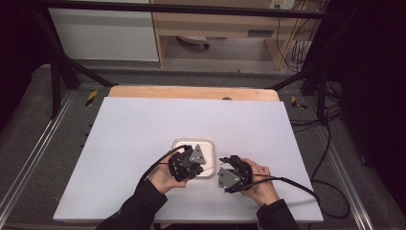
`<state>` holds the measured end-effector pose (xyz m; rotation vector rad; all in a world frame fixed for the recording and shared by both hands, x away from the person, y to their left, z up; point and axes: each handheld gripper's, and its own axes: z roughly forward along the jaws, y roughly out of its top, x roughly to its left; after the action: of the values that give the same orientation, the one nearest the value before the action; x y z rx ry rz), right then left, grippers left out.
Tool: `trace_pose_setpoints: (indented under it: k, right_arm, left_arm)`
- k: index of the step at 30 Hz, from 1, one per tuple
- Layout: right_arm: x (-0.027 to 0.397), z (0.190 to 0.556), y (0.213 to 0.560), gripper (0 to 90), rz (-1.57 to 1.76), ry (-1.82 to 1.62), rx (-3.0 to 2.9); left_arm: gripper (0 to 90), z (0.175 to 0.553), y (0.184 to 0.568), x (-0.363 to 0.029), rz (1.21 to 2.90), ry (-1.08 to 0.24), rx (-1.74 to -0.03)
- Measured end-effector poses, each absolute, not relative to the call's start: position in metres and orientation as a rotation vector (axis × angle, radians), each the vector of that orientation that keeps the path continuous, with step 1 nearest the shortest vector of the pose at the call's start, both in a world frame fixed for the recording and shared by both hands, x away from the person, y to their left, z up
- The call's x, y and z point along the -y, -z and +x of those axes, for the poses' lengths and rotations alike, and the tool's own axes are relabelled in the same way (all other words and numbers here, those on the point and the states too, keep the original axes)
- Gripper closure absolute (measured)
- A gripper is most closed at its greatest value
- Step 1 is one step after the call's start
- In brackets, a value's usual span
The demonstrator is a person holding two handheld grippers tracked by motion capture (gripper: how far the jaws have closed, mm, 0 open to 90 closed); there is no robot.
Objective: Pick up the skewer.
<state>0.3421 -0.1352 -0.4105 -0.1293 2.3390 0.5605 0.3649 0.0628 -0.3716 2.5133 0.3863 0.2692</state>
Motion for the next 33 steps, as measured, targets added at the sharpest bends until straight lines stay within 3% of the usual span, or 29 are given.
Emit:
trace_pose_setpoints:
  k: [24, 33]
  right_arm:
    - [0.136, 0.342, 0.416, 86.6, -0.333, -0.433, -2.326]
    - [0.136, 0.340, 0.417, 88.7, -0.359, -0.410, -2.308]
  left_arm:
    - [88.7, 0.365, 0.374, -0.046, 2.567, -0.248, -0.337]
    - [88.6, 0.366, 0.374, -0.047, 2.556, -0.249, -0.341]
